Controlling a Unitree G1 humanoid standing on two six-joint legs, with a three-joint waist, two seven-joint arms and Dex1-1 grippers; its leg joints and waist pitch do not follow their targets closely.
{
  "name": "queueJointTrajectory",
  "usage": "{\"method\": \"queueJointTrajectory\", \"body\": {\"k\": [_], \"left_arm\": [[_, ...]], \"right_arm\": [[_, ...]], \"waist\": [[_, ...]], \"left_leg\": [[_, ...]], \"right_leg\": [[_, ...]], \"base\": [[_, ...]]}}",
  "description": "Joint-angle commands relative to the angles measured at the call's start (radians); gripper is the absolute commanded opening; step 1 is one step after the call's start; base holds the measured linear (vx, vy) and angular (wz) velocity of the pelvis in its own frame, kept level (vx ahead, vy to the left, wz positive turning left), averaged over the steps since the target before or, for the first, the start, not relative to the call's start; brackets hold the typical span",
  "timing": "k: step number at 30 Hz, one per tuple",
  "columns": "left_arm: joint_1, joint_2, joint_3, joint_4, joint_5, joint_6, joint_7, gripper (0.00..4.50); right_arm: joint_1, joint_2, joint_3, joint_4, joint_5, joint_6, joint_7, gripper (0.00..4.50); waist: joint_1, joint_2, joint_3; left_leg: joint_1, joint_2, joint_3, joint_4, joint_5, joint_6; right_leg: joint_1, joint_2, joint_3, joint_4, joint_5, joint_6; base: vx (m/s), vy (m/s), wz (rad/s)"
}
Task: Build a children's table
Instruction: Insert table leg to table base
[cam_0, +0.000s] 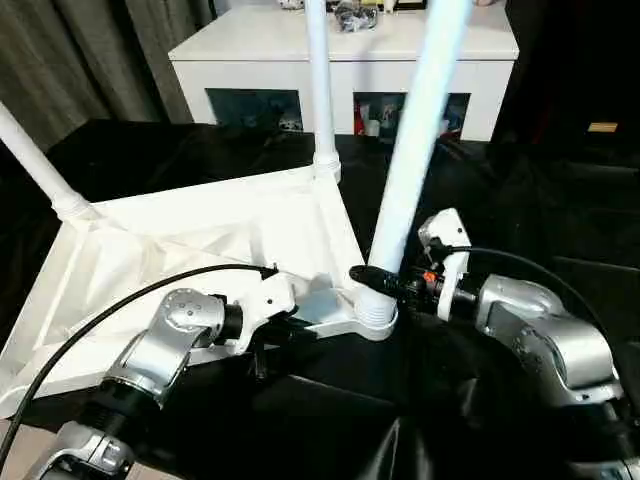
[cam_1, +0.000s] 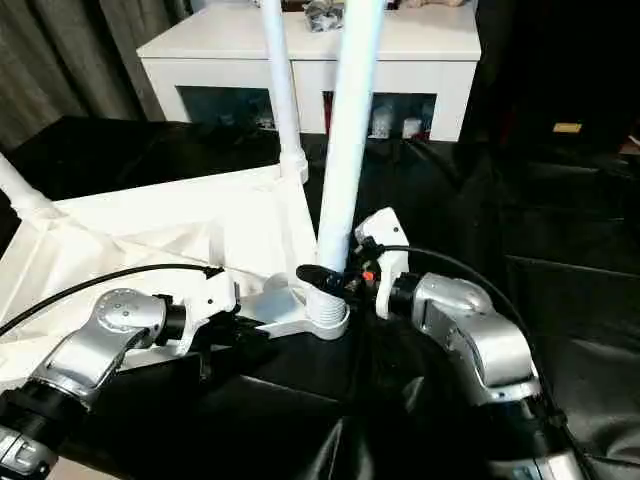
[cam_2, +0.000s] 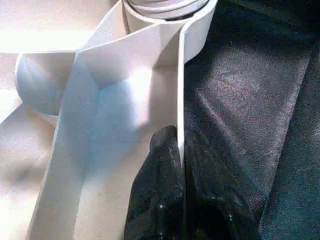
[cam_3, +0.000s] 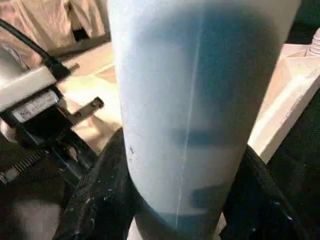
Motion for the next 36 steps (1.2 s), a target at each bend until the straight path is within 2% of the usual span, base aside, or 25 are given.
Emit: {"method": "queueJointTrajectory", "body": {"k": [1, 6, 7, 8, 10, 12, 17, 21, 24, 27, 29, 30, 31, 33, 36], "left_arm": [[0.028, 0.004, 0.030, -0.002, -0.026, 0.013, 0.029, 0.00], [0.037, 0.004, 0.040, -0.018, -0.031, 0.015, 0.030, 0.00], [0.040, 0.003, 0.042, -0.022, -0.033, 0.016, 0.032, 0.00], [0.042, -0.002, 0.051, -0.027, -0.040, 0.018, 0.038, 0.00], [0.037, -0.013, 0.069, -0.024, -0.056, 0.022, 0.049, 0.00], [0.033, -0.019, 0.079, -0.023, -0.065, 0.028, 0.055, 0.00], [0.025, -0.026, 0.106, -0.022, -0.078, 0.038, 0.079, 0.00], [0.029, -0.026, 0.120, -0.027, -0.079, 0.043, 0.087, 0.00], [0.035, -0.028, 0.131, -0.032, -0.078, 0.048, 0.098, 0.00], [0.037, -0.030, 0.132, -0.034, -0.076, 0.049, 0.100, 0.00], [0.038, -0.032, 0.133, -0.036, -0.073, 0.051, 0.101, 0.00], [0.039, -0.032, 0.131, -0.036, -0.069, 0.050, 0.101, 0.00], [0.040, -0.031, 0.128, -0.037, -0.065, 0.048, 0.101, 0.00], [0.040, -0.031, 0.123, -0.037, -0.062, 0.046, 0.101, 0.00], [0.039, -0.029, 0.119, -0.038, -0.061, 0.045, 0.099, 0.00]], "right_arm": [[-0.005, 0.002, 0.029, 0.028, -0.021, 0.005, 0.005, 1.84], [-0.020, 0.012, 0.022, 0.074, -0.027, -0.018, -0.002, 1.84], [-0.019, 0.014, 0.022, 0.080, -0.026, -0.022, 0.001, 1.84], [-0.008, 0.020, 0.015, 0.094, -0.017, -0.036, 0.009, 1.84], [0.017, 0.036, -0.006, 0.107, 0.000, -0.057, 0.011, 1.84], [0.036, 0.047, -0.022, 0.114, 0.010, -0.070, 0.006, 1.84], [0.127, 0.082, -0.060, 0.128, 0.023, -0.145, -0.022, 1.84], [0.176, 0.086, -0.060, 0.112, -0.002, -0.214, -0.032, 1.84], [0.227, 0.062, -0.019, 0.059, -0.066, -0.288, -0.036, 1.84], [0.238, 0.047, 0.001, 0.034, -0.091, -0.301, -0.035, 1.84], [0.246, 0.026, 0.028, 0.007, -0.119, -0.307, -0.029, 1.84], [0.246, 0.006, 0.057, -0.007, -0.142, -0.298, -0.021, 1.84], [0.243, -0.012, 0.082, -0.014, -0.161, -0.287, -0.014, 1.84], [0.234, -0.031, 0.111, -0.016, -0.177, -0.266, -0.005, 1.84], [0.204, -0.047, 0.148, 0.007, -0.192, -0.211, 0.016, 1.84]], "waist": [[0.012, -0.031, -0.058], [0.009, -0.032, -0.059], [0.009, -0.036, -0.060], [0.009, -0.039, -0.059], [0.009, -0.035, -0.059], [0.009, -0.041, -0.059], [0.012, -0.038, -0.058], [0.014, -0.033, -0.057], [0.019, -0.033, -0.058], [0.019, -0.034, -0.058], [0.017, -0.035, -0.055], [0.015, -0.039, -0.053], [0.015, -0.038, -0.054], [0.014, -0.044, -0.055], [0.014, -0.043, -0.054]], "left_leg": [[-0.013, 0.060, -0.017, -0.078, -0.077, 0.089], [-0.014, 0.059, -0.017, -0.076, -0.071, 0.094], [-0.014, 0.058, -0.016, -0.076, -0.068, 0.095], [-0.015, 0.058, -0.016, -0.075, -0.068, 0.097], [-0.014, 0.059, -0.016, -0.076, -0.074, 0.097], [-0.013, 0.060, -0.014, -0.076, -0.076, 0.098], [-0.013, 0.061, -0.015, -0.078, -0.082, 0.102], [-0.012, 0.059, -0.015, -0.079, -0.104, 0.095], [-0.013, 0.060, -0.015, -0.079, -0.095, 0.096], [-0.016, 0.060, -0.016, -0.080, -0.085, 0.104], [-0.014, 0.059, -0.016, -0.081, -0.115, 0.102], [-0.016, 0.059, -0.016, -0.083, -0.131, 0.096], [-0.016, 0.058, -0.017, -0.083, -0.132, 0.093], [-0.014, 0.059, -0.017, -0.083, -0.130, 0.094], [-0.014, 0.059, -0.017, -0.083, -0.128, 0.099]], "right_leg": [[0.061, -0.068, 0.037, -0.059, -0.217, -0.250], [0.063, -0.068, 0.036, -0.058, -0.194, -0.262], [0.064, -0.068, 0.036, -0.058, -0.193, -0.262], [0.064, -0.069, 0.036, -0.058, -0.194, -0.263], [0.062, -0.069, 0.036, -0.059, -0.206, -0.263], [0.062, -0.069, 0.037, -0.059, -0.205, -0.262], [0.061, -0.069, 0.036, -0.059, -0.214, -0.260], [0.060, -0.070, 0.036, -0.064, -0.245, -0.253], [0.059, -0.068, 0.037, -0.064, -0.233, -0.245], [0.061, -0.067, 0.035, -0.061, -0.210, -0.241], [0.060, -0.068, 0.036, -0.066, -0.254, -0.237], [0.061, -0.068, 0.037, -0.070, -0.288, -0.228], [0.063, -0.068, 0.036, -0.069, -0.297, -0.223], [0.059, -0.066, 0.037, -0.070, -0.306, -0.214], [0.058, -0.067, 0.038, -0.069, -0.300, -0.219]], "base": [[0.000, 0.000, 0.00], [0.000, 0.000, 0.00], [0.000, 0.000, 0.00], [0.000, 0.000, 0.00], [0.000, 0.000, 0.00], [0.000, 0.000, 0.00], [0.000, 0.000, 0.00], [0.000, 0.000, 0.00], [0.000, 0.000, 0.00], [0.000, 0.000, 0.00], [0.000, 0.000, 0.00], [0.000, 0.000, 0.00], [0.000, 0.000, 0.00], [0.000, 0.000, 0.00], [0.000, 0.000, 0.00]]}}
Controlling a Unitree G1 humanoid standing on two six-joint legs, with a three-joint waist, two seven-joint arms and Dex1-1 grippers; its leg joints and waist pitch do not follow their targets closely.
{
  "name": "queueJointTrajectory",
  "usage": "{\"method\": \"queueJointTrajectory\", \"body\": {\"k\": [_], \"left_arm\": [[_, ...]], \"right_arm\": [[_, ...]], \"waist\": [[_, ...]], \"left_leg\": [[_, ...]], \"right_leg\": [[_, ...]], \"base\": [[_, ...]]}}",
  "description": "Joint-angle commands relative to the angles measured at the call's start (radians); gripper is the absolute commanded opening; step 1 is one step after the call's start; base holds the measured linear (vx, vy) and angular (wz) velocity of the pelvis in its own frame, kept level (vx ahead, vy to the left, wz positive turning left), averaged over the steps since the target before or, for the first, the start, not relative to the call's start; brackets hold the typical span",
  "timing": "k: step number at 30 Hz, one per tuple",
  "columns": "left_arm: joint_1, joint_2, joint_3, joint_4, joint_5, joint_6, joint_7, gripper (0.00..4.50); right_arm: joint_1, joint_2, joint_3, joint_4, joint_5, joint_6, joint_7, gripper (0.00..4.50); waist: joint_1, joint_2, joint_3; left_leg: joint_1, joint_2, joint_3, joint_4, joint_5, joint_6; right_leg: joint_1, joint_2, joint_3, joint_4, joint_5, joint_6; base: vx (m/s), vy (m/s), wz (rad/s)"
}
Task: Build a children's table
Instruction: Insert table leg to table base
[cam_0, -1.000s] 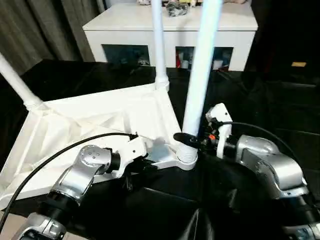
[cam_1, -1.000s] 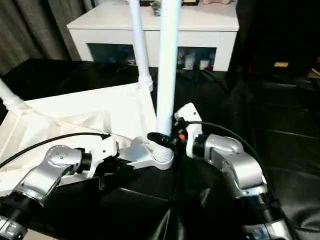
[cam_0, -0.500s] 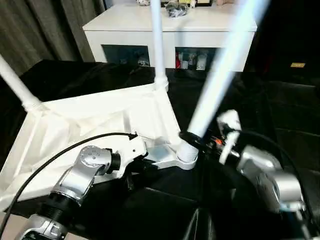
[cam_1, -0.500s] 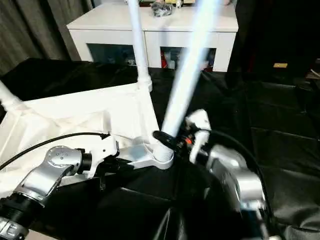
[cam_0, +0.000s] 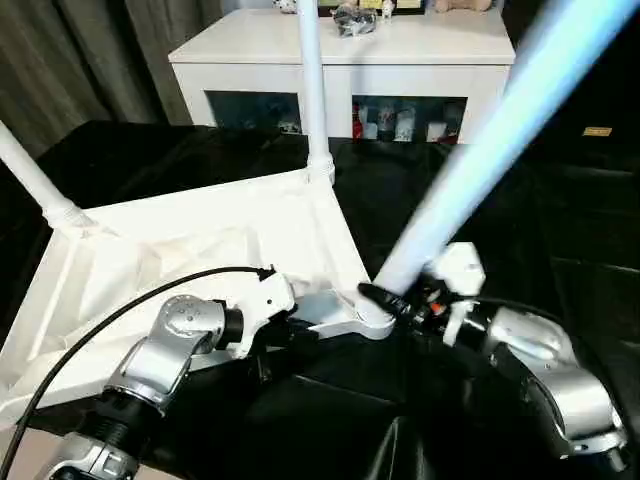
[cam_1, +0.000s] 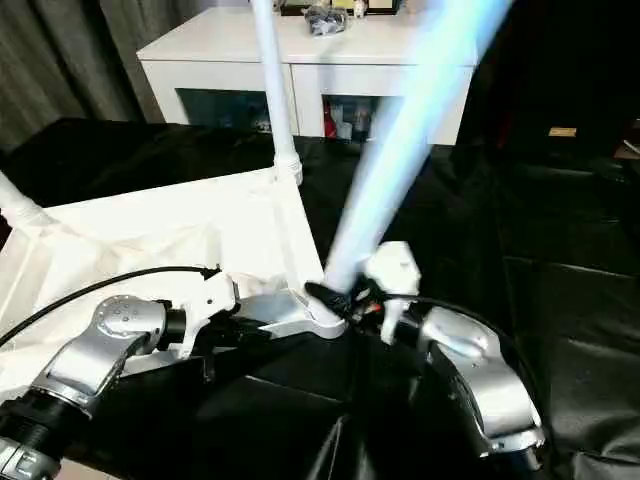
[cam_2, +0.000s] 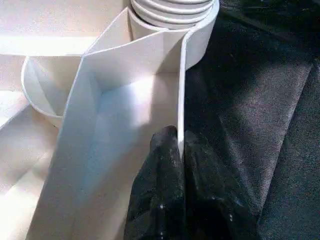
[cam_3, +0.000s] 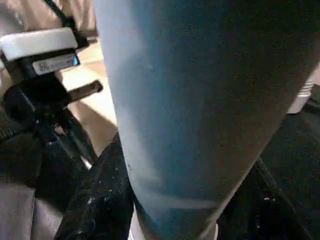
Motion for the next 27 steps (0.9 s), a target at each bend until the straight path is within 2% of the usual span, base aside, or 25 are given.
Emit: {"method": "queueJointTrajectory", "body": {"k": [1, 3, 5, 6, 7, 8, 11, 12, 13, 14, 15, 21, 23, 27], "left_arm": [[0.003, -0.001, 0.083, -0.008, -0.048, -0.002, 0.069, 0.00], [0.003, 0.007, 0.076, -0.009, -0.044, -0.006, 0.057, 0.00], [0.003, 0.007, 0.076, -0.009, -0.044, -0.006, 0.057, 0.00], [0.003, 0.007, 0.074, -0.010, -0.042, -0.008, 0.055, 0.00], [0.004, 0.008, 0.075, -0.012, -0.044, -0.008, 0.053, 0.00], [0.004, 0.008, 0.076, -0.012, -0.044, -0.007, 0.052, 0.00], [0.005, 0.012, 0.076, -0.015, -0.046, -0.006, 0.047, 0.00], [0.006, 0.014, 0.076, -0.017, -0.047, -0.006, 0.044, 0.00], [0.006, 0.014, 0.075, -0.017, -0.047, -0.006, 0.044, 0.00], [0.006, 0.015, 0.075, -0.017, -0.048, -0.005, 0.043, 0.00], [0.005, 0.016, 0.074, -0.017, -0.048, -0.005, 0.042, 0.00], [-0.002, 0.016, 0.075, -0.008, -0.048, -0.008, 0.047, 0.00], [-0.003, 0.017, 0.076, -0.007, -0.049, -0.007, 0.047, 0.00], [0.003, 0.019, 0.078, -0.013, -0.054, -0.003, 0.046, 0.00]], "right_arm": [[0.035, -0.016, 0.086, 0.075, -0.055, 0.095, 0.045, 1.84], [-0.015, -0.019, 0.112, 0.122, -0.060, 0.153, 0.072, 1.84], [-0.015, -0.019, 0.112, 0.122, -0.060, 0.153, 0.072, 1.84], [-0.040, -0.017, 0.118, 0.145, -0.051, 0.194, 0.081, 1.84], [-0.057, -0.014, 0.122, 0.165, -0.049, 0.205, 0.089, 1.84], [-0.068, -0.014, 0.127, 0.178, -0.048, 0.210, 0.094, 1.84], [-0.100, -0.007, 0.130, 0.225, -0.036, 0.242, 0.100, 1.84], [-0.116, 0.001, 0.132, 0.264, -0.039, 0.261, 0.101, 1.84], [-0.117, 0.001, 0.132, 0.268, -0.040, 0.262, 0.102, 1.84], [-0.123, 0.010, 0.128, 0.295, -0.036, 0.294, 0.106, 1.84], [-0.125, 0.014, 0.125, 0.302, -0.029, 0.315, 0.109, 1.83], [-0.122, 0.020, 0.148, 0.347, -0.055, 0.273, 0.114, 1.83], [-0.119, 0.019, 0.153, 0.346, -0.058, 0.264, 0.118, 1.83], [-0.113, 0.034, 0.144, 0.364, -0.058, 0.243, 0.100, 1.83]], "waist": [[0.011, -0.035, -0.049], [0.008, -0.039, -0.049], [0.006, -0.036, -0.048], [0.005, -0.039, -0.048], [0.004, -0.038, -0.049], [0.001, -0.044, -0.050], [-0.001, -0.044, -0.050], [-0.002, -0.051, -0.052], [-0.002, -0.048, -0.052], [-0.003, -0.052, -0.051], [-0.006, -0.048, -0.051], [-0.011, -0.055, -0.046], [-0.011, -0.053, -0.046], [-0.012, -0.055, -0.045]], "left_leg": [[-0.018, 0.058, -0.019, -0.082, -0.130, 0.099], [-0.018, 0.059, -0.021, -0.085, -0.141, 0.096], [-0.018, 0.058, -0.022, -0.086, -0.154, 0.092], [-0.015, 0.059, -0.021, -0.086, -0.174, 0.081], [-0.016, 0.060, -0.024, -0.088, -0.173, 0.078], [-0.016, 0.061, -0.024, -0.089, -0.176, 0.075], [-0.015, 0.062, -0.024, -0.090, -0.188, 0.066], [-0.013, 0.062, -0.022, -0.089, -0.189, 0.063], [-0.015, 0.061, -0.024, -0.090, -0.187, 0.062], [-0.014, 0.062, -0.023, -0.090, -0.191, 0.061], [-0.014, 0.062, -0.024, -0.092, -0.204, 0.057], [-0.009, 0.063, -0.028, -0.100, -0.296, 0.021], [-0.008, 0.064, -0.029, -0.101, -0.308, 0.014], [-0.009, 0.064, -0.029, -0.103, -0.320, 0.009]], "right_leg": [[0.056, -0.066, 0.038, -0.070, -0.300, -0.219], [0.057, -0.065, 0.037, -0.070, -0.305, -0.219], [0.057, -0.066, 0.036, -0.070, -0.316, -0.220], [0.054, -0.066, 0.037, -0.073, -0.336, -0.215], [0.057, -0.066, 0.037, -0.071, -0.334, -0.216], [0.055, -0.065, 0.036, -0.071, -0.328, -0.218], [0.056, -0.067, 0.037, -0.072, -0.315, -0.228], [0.055, -0.067, 0.038, -0.070, -0.306, -0.232], [0.057, -0.068, 0.038, -0.068, -0.301, -0.235], [0.055, -0.067, 0.038, -0.070, -0.298, -0.234], [0.055, -0.067, 0.037, -0.070, -0.305, -0.237], [0.050, -0.068, 0.038, -0.079, -0.413, -0.202], [0.049, -0.069, 0.039, -0.080, -0.425, -0.198], [0.048, -0.069, 0.041, -0.082, -0.420, -0.197]], "base": [[0.000, 0.000, 0.00], [0.000, 0.000, 0.00], [0.000, 0.000, 0.00], [0.000, 0.000, 0.00], [0.000, 0.000, 0.00], [0.000, 0.000, 0.00], [0.000, 0.000, 0.00], [0.000, 0.000, 0.00], [0.000, 0.000, 0.00], [0.000, 0.000, 0.00], [0.000, 0.000, 0.00], [0.000, 0.000, 0.00], [0.000, 0.000, 0.00], [0.000, 0.000, 0.00]]}}
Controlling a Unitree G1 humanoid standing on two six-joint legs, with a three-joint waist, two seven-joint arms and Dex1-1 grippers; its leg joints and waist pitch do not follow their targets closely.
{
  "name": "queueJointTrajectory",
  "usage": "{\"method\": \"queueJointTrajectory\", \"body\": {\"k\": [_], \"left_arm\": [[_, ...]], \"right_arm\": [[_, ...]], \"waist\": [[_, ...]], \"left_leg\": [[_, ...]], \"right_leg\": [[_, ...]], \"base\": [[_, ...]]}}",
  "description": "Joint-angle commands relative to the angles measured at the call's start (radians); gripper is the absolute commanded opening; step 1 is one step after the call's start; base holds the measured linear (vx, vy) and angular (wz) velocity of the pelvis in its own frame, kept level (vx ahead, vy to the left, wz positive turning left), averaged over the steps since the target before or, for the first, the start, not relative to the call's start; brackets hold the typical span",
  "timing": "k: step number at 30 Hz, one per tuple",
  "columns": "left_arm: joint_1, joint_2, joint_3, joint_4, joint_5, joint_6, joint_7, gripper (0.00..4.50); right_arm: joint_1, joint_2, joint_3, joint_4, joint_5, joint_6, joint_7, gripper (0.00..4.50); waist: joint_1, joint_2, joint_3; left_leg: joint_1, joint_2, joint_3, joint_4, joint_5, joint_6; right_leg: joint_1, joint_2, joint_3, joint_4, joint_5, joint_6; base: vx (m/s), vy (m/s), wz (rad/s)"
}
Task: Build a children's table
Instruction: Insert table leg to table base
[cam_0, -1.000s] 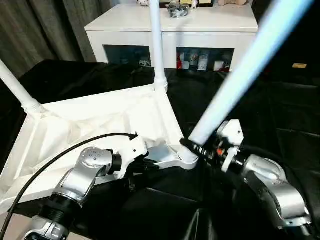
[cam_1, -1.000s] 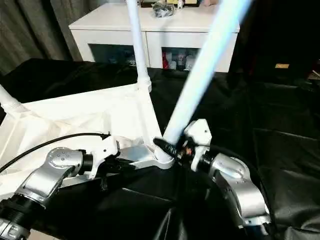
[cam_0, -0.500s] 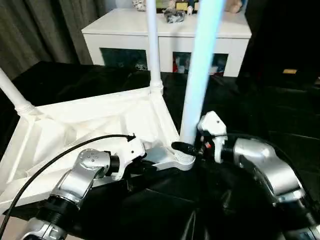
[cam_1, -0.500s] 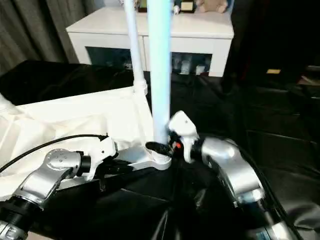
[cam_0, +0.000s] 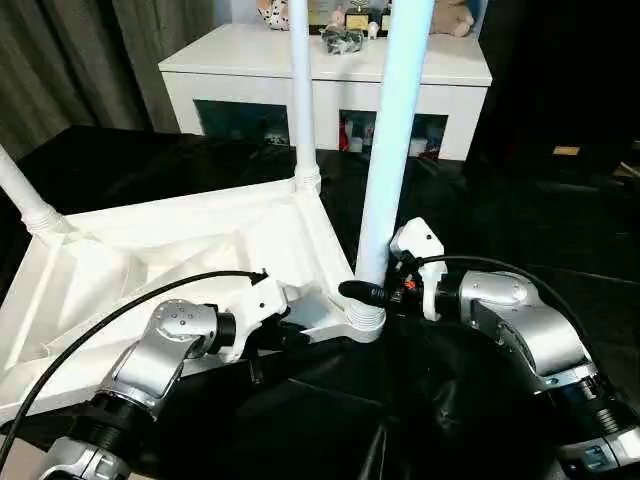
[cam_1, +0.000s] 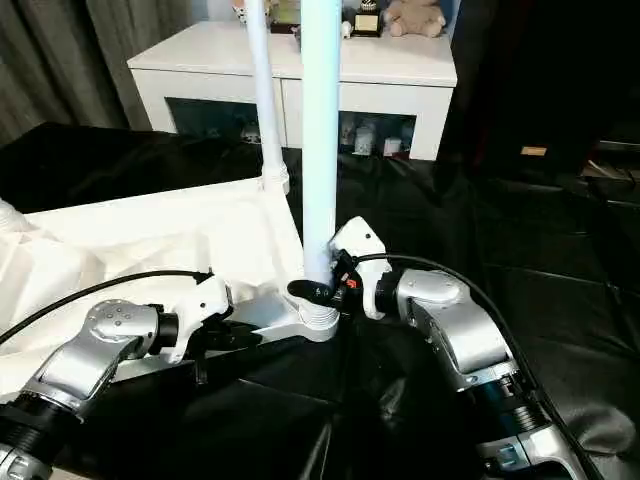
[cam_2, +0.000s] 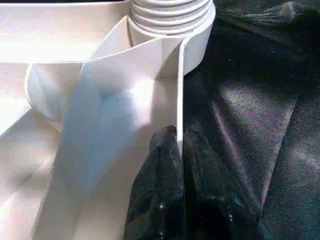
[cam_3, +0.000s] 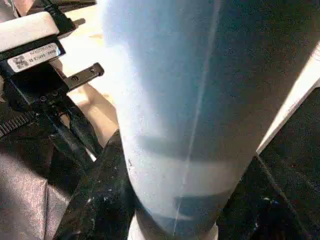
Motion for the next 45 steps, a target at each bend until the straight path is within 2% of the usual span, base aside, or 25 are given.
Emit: {"method": "queueJointTrajectory", "body": {"k": [1, 2, 3, 4, 5, 6, 7, 8, 9, 13, 15, 18, 21, 24, 26, 29, 31, 34, 35, 36, 39, 41, 42, 43, 45], "left_arm": [[-0.011, -0.008, 0.075, -0.018, -0.055, -0.007, 0.039, 0.00], [-0.011, -0.009, 0.075, -0.018, -0.056, -0.007, 0.040, 0.00], [-0.011, -0.013, 0.079, -0.021, -0.062, -0.004, 0.043, 0.00], [-0.011, -0.013, 0.079, -0.021, -0.062, -0.004, 0.043, 0.00], [-0.011, -0.017, 0.083, -0.024, -0.068, 0.000, 0.045, 0.00], [-0.011, -0.018, 0.083, -0.025, -0.069, 0.001, 0.046, 0.00], [-0.011, -0.017, 0.085, -0.026, -0.069, 0.000, 0.048, 0.00], [-0.010, -0.017, 0.086, -0.027, -0.070, 0.001, 0.049, 0.00], [-0.009, -0.017, 0.087, -0.029, -0.070, 0.002, 0.051, 0.00], [-0.005, -0.020, 0.089, -0.035, -0.072, 0.006, 0.054, 0.00], [-0.003, -0.022, 0.089, -0.040, -0.072, 0.011, 0.053, 0.00], [-0.003, -0.022, 0.089, -0.042, -0.072, 0.013, 0.051, 0.00], [-0.004, -0.021, 0.090, -0.044, -0.074, 0.016, 0.054, 0.00], [-0.004, -0.019, 0.090, -0.045, -0.072, 0.018, 0.053, 0.00], [-0.006, -0.016, 0.086, -0.045, -0.068, 0.018, 0.046, 0.00], [-0.007, -0.015, 0.082, -0.045, -0.069, 0.019, 0.042, 0.00], [-0.007, -0.014, 0.080, -0.045, -0.069, 0.020, 0.038, 0.00], [-0.010, -0.011, 0.073, -0.044, -0.066, 0.020, 0.027, 0.00], [-0.010, -0.011, 0.073, -0.045, -0.066, 0.022, 0.026, 0.00], [-0.009, -0.011, 0.072, -0.046, -0.065, 0.023, 0.026, 0.00], [-0.004, -0.010, 0.072, -0.056, -0.069, 0.030, 0.021, 0.00], [-0.001, -0.008, 0.072, -0.060, -0.070, 0.032, 0.021, 0.00], [0.002, -0.007, 0.072, -0.064, -0.071, 0.033, 0.022, 0.00], [0.004, -0.006, 0.071, -0.066, -0.071, 0.034, 0.024, 0.00], [0.011, -0.002, 0.074, -0.073, -0.074, 0.036, 0.028, 0.00]], "right_arm": [[0.094, 0.002, 0.098, 0.163, -0.073, 0.060, -0.011, 1.83], [0.094, 0.006, 0.092, 0.172, -0.075, 0.052, -0.019, 1.83], [0.096, 0.026, 0.058, 0.193, -0.065, 0.026, -0.049, 1.83], [0.096, 0.026, 0.058, 0.193, -0.065, 0.026, -0.049, 1.83], [0.099, 0.050, 0.008, 0.211, -0.039, 0.020, -0.081, 1.83], [0.100, 0.055, -0.004, 0.215, -0.032, 0.020, -0.087, 1.83], [0.108, 0.065, -0.047, 0.218, -0.008, 0.016, -0.107, 1.83], [0.115, 0.060, -0.053, 0.213, -0.006, 0.014, -0.108, 1.83], [0.128, 0.050, -0.054, 0.198, -0.005, 0.013, -0.104, 1.83], [0.166, 0.030, -0.058, 0.150, 0.003, 0.014, -0.091, 1.83], [0.202, 0.019, -0.067, 0.116, 0.008, 0.007, -0.085, 1.83], [0.231, 0.010, -0.059, 0.082, 0.000, 0.000, -0.075, 1.83], [0.277, -0.012, -0.042, 0.010, -0.002, -0.006, -0.056, 1.83], [0.305, -0.037, -0.013, -0.040, -0.013, -0.007, -0.044, 1.83], [0.301, -0.049, 0.028, -0.047, -0.044, -0.005, -0.043, 1.83], [0.285, -0.045, 0.042, -0.030, -0.061, -0.002, -0.052, 1.83], [0.273, -0.041, 0.047, -0.018, -0.069, 0.000, -0.056, 1.83], [0.210, -0.025, 0.073, 0.048, -0.089, 0.012, -0.055, 1.83], [0.198, -0.022, 0.077, 0.060, -0.089, 0.017, -0.053, 1.83], [0.191, -0.020, 0.080, 0.067, -0.088, 0.020, -0.052, 1.83], [0.156, 0.001, 0.085, 0.121, -0.085, 0.042, -0.052, 1.83], [0.145, 0.012, 0.083, 0.148, -0.086, 0.047, -0.055, 1.83], [0.141, 0.016, 0.082, 0.161, -0.086, 0.047, -0.056, 1.83], [0.137, 0.018, 0.083, 0.171, -0.086, 0.045, -0.057, 1.83], [0.141, 0.014, 0.087, 0.170, -0.082, 0.041, -0.051, 1.83]], "waist": [[0.011, -0.010, -0.024], [0.011, -0.009, -0.024], [0.009, -0.011, -0.021], [0.008, -0.010, -0.020], [0.006, -0.011, -0.019], [0.006, -0.010, -0.018], [0.006, -0.012, -0.017], [0.007, -0.008, -0.016], [0.007, -0.009, -0.016], [0.012, -0.007, -0.018], [0.019, -0.008, -0.021], [0.027, -0.007, -0.024], [0.035, -0.007, -0.025], [0.037, -0.007, -0.025], [0.038, -0.007, -0.024], [0.037, -0.004, -0.024], [0.036, -0.004, -0.021], [0.026, -0.002, -0.017], [0.024, -0.006, -0.016], [0.024, -0.005, -0.015], [0.015, -0.012, -0.015], [0.013, -0.010, -0.013], [0.012, -0.016, -0.014], [0.010, -0.013, -0.013], [0.009, -0.015, -0.012]], "left_leg": [[-0.022, 0.063, -0.029, -0.103, -0.317, 0.016], [-0.021, 0.063, -0.029, -0.103, -0.320, 0.015], [-0.023, 0.063, -0.031, -0.105, -0.340, 0.011], [-0.023, 0.062, -0.032, -0.105, -0.350, 0.009], [-0.022, 0.062, -0.035, -0.107, -0.370, 0.005], [-0.020, 0.062, -0.036, -0.108, -0.377, 0.004], [-0.018, 0.063, -0.038, -0.110, -0.396, 0.001], [-0.014, 0.063, -0.039, -0.110, -0.415, -0.001], [-0.011, 0.063, -0.039, -0.111, -0.427, -0.002], [-0.010, 0.065, -0.037, -0.116, -0.419, 0.000], [-0.009, 0.067, -0.030, -0.118, -0.371, 0.007], [-0.013, 0.067, -0.025, -0.118, -0.325, 0.016], [-0.011, 0.067, -0.020, -0.116, -0.300, 0.024], [-0.012, 0.066, -0.020, -0.116, -0.286, 0.032], [-0.014, 0.067, -0.022, -0.117, -0.282, 0.033], [-0.013, 0.067, -0.022, -0.118, -0.286, 0.030], [-0.014, 0.068, -0.024, -0.121, -0.306, 0.023], [-0.015, 0.066, -0.029, -0.124, -0.361, 0.007], [-0.013, 0.066, -0.030, -0.124, -0.383, 0.004], [-0.011, 0.066, -0.031, -0.124, -0.397, 0.000], [-0.015, 0.067, -0.036, -0.126, -0.412, -0.002], [-0.011, 0.066, -0.036, -0.126, -0.427, -0.004], [-0.011, 0.066, -0.036, -0.125, -0.430, -0.003], [-0.013, 0.067, -0.037, -0.127, -0.435, -0.006], [-0.012, 0.068, -0.040, -0.129, -0.450, -0.009]], "right_leg": [[0.040, -0.070, 0.043, -0.082, -0.421, -0.201], [0.039, -0.070, 0.043, -0.082, -0.427, -0.200], [0.038, -0.072, 0.043, -0.085, -0.467, -0.189], [0.037, -0.073, 0.042, -0.087, -0.488, -0.183], [0.036, -0.073, 0.041, -0.092, -0.535, -0.165], [0.033, -0.074, 0.041, -0.094, -0.550, -0.157], [0.029, -0.072, 0.040, -0.097, -0.576, -0.143], [0.025, -0.072, 0.040, -0.099, -0.589, -0.137], [0.023, -0.070, 0.040, -0.102, -0.595, -0.132], [0.024, -0.069, 0.040, -0.102, -0.543, -0.141], [0.030, -0.068, 0.043, -0.100, -0.444, -0.167], [0.037, -0.067, 0.044, -0.091, -0.347, -0.204], [0.040, -0.067, 0.045, -0.090, -0.319, -0.215], [0.041, -0.068, 0.044, -0.091, -0.334, -0.210], [0.043, -0.069, 0.044, -0.093, -0.355, -0.203], [0.040, -0.068, 0.043, -0.094, -0.371, -0.198], [0.040, -0.068, 0.043, -0.095, -0.388, -0.193], [0.037, -0.069, 0.041, -0.098, -0.457, -0.179], [0.033, -0.070, 0.042, -0.104, -0.494, -0.166], [0.030, -0.070, 0.043, -0.106, -0.518, -0.156], [0.029, -0.072, 0.042, -0.107, -0.543, -0.144], [0.023, -0.071, 0.042, -0.108, -0.558, -0.144], [0.023, -0.070, 0.042, -0.109, -0.560, -0.143], [0.023, -0.071, 0.042, -0.109, -0.562, -0.141], [0.022, -0.072, 0.042, -0.110, -0.573, -0.132]], "base": [[0.000, 0.000, 0.00], [0.000, 0.000, 0.00], [0.000, 0.000, 0.00], [0.000, 0.000, 0.00], [0.000, 0.000, 0.00], [0.000, 0.000, 0.00], [0.000, 0.000, 0.00], [0.000, 0.000, 0.00], [0.000, 0.000, 0.00], [0.000, 0.000, 0.00], [0.000, 0.000, 0.00], [0.000, 0.000, 0.00], [0.000, 0.000, 0.00], [0.000, 0.000, 0.00], [0.000, 0.000, 0.00], [0.000, 0.000, 0.00], [0.000, 0.000, 0.00], [0.000, 0.000, 0.00], [0.000, 0.000, 0.00], [0.000, 0.000, 0.00], [0.000, 0.000, 0.00], [0.000, 0.000, 0.00], [0.000, 0.000, 0.00], [0.000, 0.000, 0.00], [0.000, 0.000, 0.00]]}}
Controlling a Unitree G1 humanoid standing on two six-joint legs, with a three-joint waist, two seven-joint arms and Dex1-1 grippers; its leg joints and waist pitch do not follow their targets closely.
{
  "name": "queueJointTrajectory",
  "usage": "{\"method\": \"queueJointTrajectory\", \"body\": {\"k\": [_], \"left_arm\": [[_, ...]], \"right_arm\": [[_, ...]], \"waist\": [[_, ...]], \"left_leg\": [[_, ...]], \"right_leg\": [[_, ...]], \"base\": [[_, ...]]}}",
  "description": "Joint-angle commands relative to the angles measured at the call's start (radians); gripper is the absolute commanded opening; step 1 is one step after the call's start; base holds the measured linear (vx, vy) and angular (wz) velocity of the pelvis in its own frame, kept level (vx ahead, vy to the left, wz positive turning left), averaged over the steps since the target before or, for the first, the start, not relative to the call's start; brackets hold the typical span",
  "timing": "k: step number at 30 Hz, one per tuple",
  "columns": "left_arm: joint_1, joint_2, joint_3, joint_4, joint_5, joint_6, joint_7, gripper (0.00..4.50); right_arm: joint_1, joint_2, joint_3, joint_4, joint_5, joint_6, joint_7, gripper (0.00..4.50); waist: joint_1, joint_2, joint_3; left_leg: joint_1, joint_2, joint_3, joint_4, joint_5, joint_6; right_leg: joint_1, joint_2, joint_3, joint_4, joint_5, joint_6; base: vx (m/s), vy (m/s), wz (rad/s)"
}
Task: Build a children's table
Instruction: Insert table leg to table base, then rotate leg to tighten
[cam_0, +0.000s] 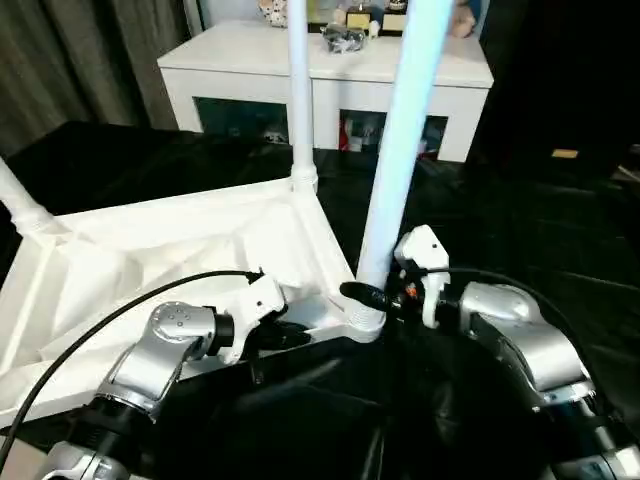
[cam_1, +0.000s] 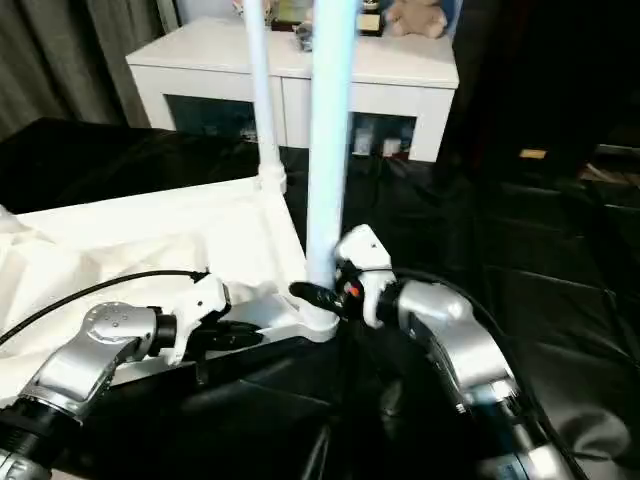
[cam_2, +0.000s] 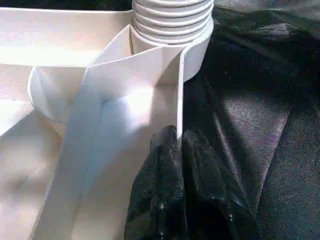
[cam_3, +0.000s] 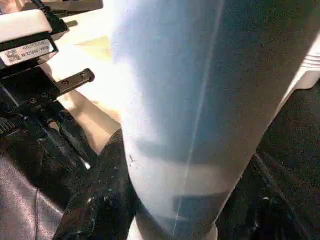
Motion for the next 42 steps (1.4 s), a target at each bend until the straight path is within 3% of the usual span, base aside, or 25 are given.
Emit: {"method": "queueJointTrajectory", "body": {"k": [1, 9, 13, 15, 17, 20, 21, 22, 23, 24, 25, 26, 27, 28, 29, 30, 31, 32, 33, 34, 35, 36, 37, 41, 42], "left_arm": [[-0.007, 0.002, 0.055, -0.046, -0.044, -0.001, 0.028, 0.00], [-0.018, 0.003, 0.073, -0.012, -0.038, -0.001, 0.053, 0.00], [-0.031, -0.004, 0.087, 0.022, -0.026, 0.019, 0.101, 0.00], [-0.038, -0.013, 0.091, 0.042, -0.012, 0.041, 0.141, 0.00], [-0.040, -0.027, 0.090, 0.040, -0.007, 0.065, 0.164, 0.00], [-0.053, -0.093, 0.079, 0.018, 0.013, 0.159, 0.252, 0.00], [-0.055, -0.100, 0.078, 0.016, 0.015, 0.169, 0.261, 0.00], [-0.069, -0.149, 0.080, 0.013, 0.022, 0.221, 0.321, 0.00], [-0.081, -0.179, 0.079, 0.017, 0.032, 0.253, 0.361, 0.00], [-0.081, -0.179, 0.079, 0.017, 0.032, 0.253, 0.361, 0.00], [-0.099, -0.219, 0.079, 0.026, 0.045, 0.289, 0.415, 0.00], [-0.112, -0.247, 0.078, 0.034, 0.051, 0.309, 0.449, 0.00], [-0.127, -0.283, 0.072, 0.046, 0.057, 0.330, 0.482, 0.00], [-0.142, -0.316, 0.065, 0.061, 0.063, 0.349, 0.514, 0.00], [-0.145, -0.322, 0.062, 0.065, 0.065, 0.349, 0.519, 0.00], [-0.162, -0.355, 0.044, 0.088, 0.080, 0.352, 0.547, 0.00], [-0.178, -0.389, 0.029, 0.112, 0.093, 0.355, 0.576, 0.00], [-0.194, -0.423, 0.019, 0.135, 0.107, 0.358, 0.616, 0.00], [-0.204, -0.447, 0.013, 0.151, 0.116, 0.361, 0.644, 0.00], [-0.204, -0.447, 0.013, 0.151, 0.116, 0.361, 0.644, 0.00], [-0.204, -0.447, 0.013, 0.151, 0.116, 0.361, 0.644, 0.00], [-0.209, -0.467, 0.017, 0.159, 0.127, 0.377, 0.680, 0.00], [-0.210, -0.468, 0.017, 0.160, 0.128, 0.378, 0.682, 0.00], [-0.215, -0.423, 0.037, 0.172, 0.145, 0.374, 0.691, 0.00], [-0.218, -0.408, 0.042, 0.177, 0.146, 0.372, 0.687, 0.00]], "right_arm": [[0.081, -0.016, 0.109, 0.173, -0.074, 0.119, -0.005, 1.83], [0.080, 0.002, 0.108, 0.186, -0.089, 0.101, -0.019, 1.83], [0.074, 0.031, 0.087, 0.201, -0.103, 0.096, -0.088, 1.83], [0.055, 0.075, 0.048, 0.242, -0.121, 0.096, -0.202, 1.83], [0.041, 0.108, 0.018, 0.269, -0.128, 0.105, -0.283, 1.83], [0.006, 0.197, -0.051, 0.325, -0.128, 0.129, -0.460, 1.83], [0.003, 0.204, -0.056, 0.330, -0.127, 0.130, -0.473, 1.83], [-0.017, 0.241, -0.075, 0.361, -0.130, 0.129, -0.539, 1.83], [-0.030, 0.262, -0.088, 0.383, -0.128, 0.126, -0.575, 1.83], [-0.030, 0.262, -0.088, 0.383, -0.128, 0.126, -0.575, 1.83], [-0.045, 0.284, -0.097, 0.411, -0.130, 0.119, -0.613, 1.83], [-0.056, 0.297, -0.097, 0.430, -0.132, 0.112, -0.631, 1.83], [-0.069, 0.312, -0.097, 0.457, -0.134, 0.104, -0.650, 1.83], [-0.083, 0.325, -0.095, 0.486, -0.140, 0.092, -0.671, 1.83], [-0.085, 0.327, -0.093, 0.491, -0.142, 0.090, -0.674, 1.83], [-0.098, 0.340, -0.085, 0.519, -0.151, 0.079, -0.690, 1.83], [-0.112, 0.355, -0.083, 0.549, -0.162, 0.066, -0.715, 1.83], [-0.125, 0.371, -0.080, 0.576, -0.173, 0.055, -0.734, 1.83], [-0.132, 0.383, -0.082, 0.592, -0.177, 0.049, -0.749, 1.83], [-0.132, 0.383, -0.082, 0.592, -0.177, 0.049, -0.749, 1.83], [-0.132, 0.383, -0.082, 0.592, -0.177, 0.049, -0.749, 1.83], [-0.142, 0.398, -0.095, 0.613, -0.185, 0.039, -0.770, 1.83], [-0.143, 0.398, -0.095, 0.615, -0.185, 0.038, -0.771, 1.83], [-0.150, 0.400, -0.117, 0.628, -0.183, 0.027, -0.785, 1.83], [-0.156, 0.402, -0.122, 0.640, -0.186, 0.018, -0.786, 1.83]], "waist": [[0.008, 0.005, -0.010], [0.007, 0.003, -0.010], [0.003, 0.002, -0.005], [-0.002, 0.000, -0.003], [-0.017, 0.007, 0.001], [-0.041, 0.020, 0.009], [-0.045, 0.019, 0.012], [-0.047, 0.027, 0.015], [-0.050, 0.016, 0.017], [-0.044, 0.025, 0.024], [-0.040, 0.023, 0.033], [-0.028, 0.033, 0.036], [0.000, 0.024, 0.034], [0.044, -0.029, 0.006], [0.041, -0.079, -0.005], [0.061, -0.056, 0.011], [0.066, -0.072, 0.007], [0.090, -0.053, -0.001], [0.085, -0.048, -0.015], [0.086, -0.036, -0.009], [0.086, -0.036, -0.009], [0.077, -0.037, -0.009], [0.075, -0.037, -0.009], [0.075, -0.033, -0.010], [0.074, -0.038, -0.009]], "left_leg": [[-0.018, 0.069, -0.040, -0.108, -0.456, -0.008], [-0.016, 0.067, -0.039, -0.108, -0.471, -0.008], [-0.018, 0.065, -0.046, -0.109, -0.501, -0.012], [-0.015, 0.062, -0.049, -0.108, -0.521, -0.017], [-0.013, 0.057, -0.062, -0.108, -0.577, -0.032], [-0.006, 0.062, -0.083, -0.126, -0.700, -0.045], [-0.003, 0.065, -0.086, -0.132, -0.727, -0.046], [0.003, 0.069, -0.088, -0.140, -0.772, -0.048], [-0.001, 0.073, -0.087, -0.149, -0.787, -0.041], [0.006, 0.074, -0.082, -0.161, -0.816, -0.043], [0.003, 0.081, -0.070, -0.183, -0.856, -0.042], [-0.021, 0.092, -0.062, -0.216, -0.885, -0.045], [-0.068, 0.115, -0.053, -0.265, -0.915, -0.041], [0.004, 0.076, 0.021, -0.210, -0.697, 0.029], [0.064, 0.038, -0.002, -0.089, -0.493, -0.004], [0.044, 0.025, -0.026, 0.022, -0.171, 0.031], [-0.024, 0.028, -0.047, 0.007, -0.085, 0.045], [-0.052, 0.048, -0.060, -0.076, -0.032, -0.004], [-0.003, 0.064, -0.048, -0.100, -0.095, -0.020], [0.001, 0.063, -0.038, -0.110, -0.186, -0.025], [0.001, 0.063, -0.038, -0.110, -0.186, -0.025], [-0.002, 0.065, -0.036, -0.118, -0.305, -0.038], [-0.008, 0.066, -0.038, -0.120, -0.303, -0.045], [-0.002, 0.068, -0.038, -0.130, -0.356, -0.061], [-0.004, 0.069, -0.038, -0.133, -0.376, -0.066]], "right_leg": [[0.019, -0.071, 0.043, -0.091, -0.573, -0.133], [0.013, -0.072, 0.045, -0.095, -0.600, -0.124], [0.009, -0.073, 0.040, -0.102, -0.694, -0.085], [0.002, -0.074, 0.037, -0.108, -0.744, -0.064], [0.001, -0.074, 0.016, -0.119, -0.811, -0.031], [0.018, -0.069, -0.022, -0.126, -0.733, -0.030], [0.022, -0.066, -0.029, -0.127, -0.706, -0.033], [0.032, -0.064, -0.041, -0.127, -0.641, -0.041], [0.041, -0.064, -0.048, -0.120, -0.608, -0.047], [0.042, -0.058, -0.057, -0.117, -0.604, -0.043], [0.052, -0.048, -0.073, -0.102, -0.603, -0.036], [0.082, -0.036, -0.073, -0.052, -0.540, -0.044], [0.132, -0.030, -0.056, 0.062, -0.403, -0.051], [0.068, -0.037, 0.022, 0.058, -0.364, -0.020], [-0.005, -0.084, 0.049, -0.059, -0.690, 0.018], [-0.024, -0.182, 0.107, -0.169, -1.063, -0.006], [0.043, -0.182, 0.116, -0.141, -1.021, -0.022], [0.074, -0.126, 0.065, -0.087, -0.805, -0.031], [0.035, -0.067, 0.045, -0.056, -0.469, -0.054], [0.035, -0.054, 0.043, -0.052, -0.327, -0.098], [0.035, -0.054, 0.043, -0.052, -0.327, -0.098], [0.039, -0.061, 0.052, -0.058, -0.367, -0.134], [0.045, -0.060, 0.052, -0.059, -0.361, -0.136], [0.043, -0.061, 0.051, -0.070, -0.368, -0.114], [0.044, -0.059, 0.050, -0.072, -0.373, -0.100]], "base": [[0.000, 0.000, 0.00], [0.000, 0.000, 0.00], [0.000, 0.000, 0.00], [0.000, 0.000, 0.00], [-0.025, 0.010, -0.07], [-0.017, 0.007, -0.05], [0.000, 0.000, 0.00], [0.000, 0.000, 0.00], [0.000, 0.000, 0.00], [0.000, 0.000, 0.00], [0.000, 0.000, 0.00], [-0.042, -0.035, 0.22], [-0.042, -0.035, 0.22], [-0.010, -0.086, 0.29], [0.106, -0.143, 0.13], [0.106, -0.143, 0.13], [0.161, -0.066, -0.38], [0.079, 0.025, -0.32], [0.079, 0.025, -0.32], [0.000, 0.000, 0.00], [0.000, 0.000, 0.00], [0.000, 0.000, 0.00], [0.000, 0.000, 0.00], [0.000, 0.000, 0.00], [0.000, 0.000, 0.00]]}}
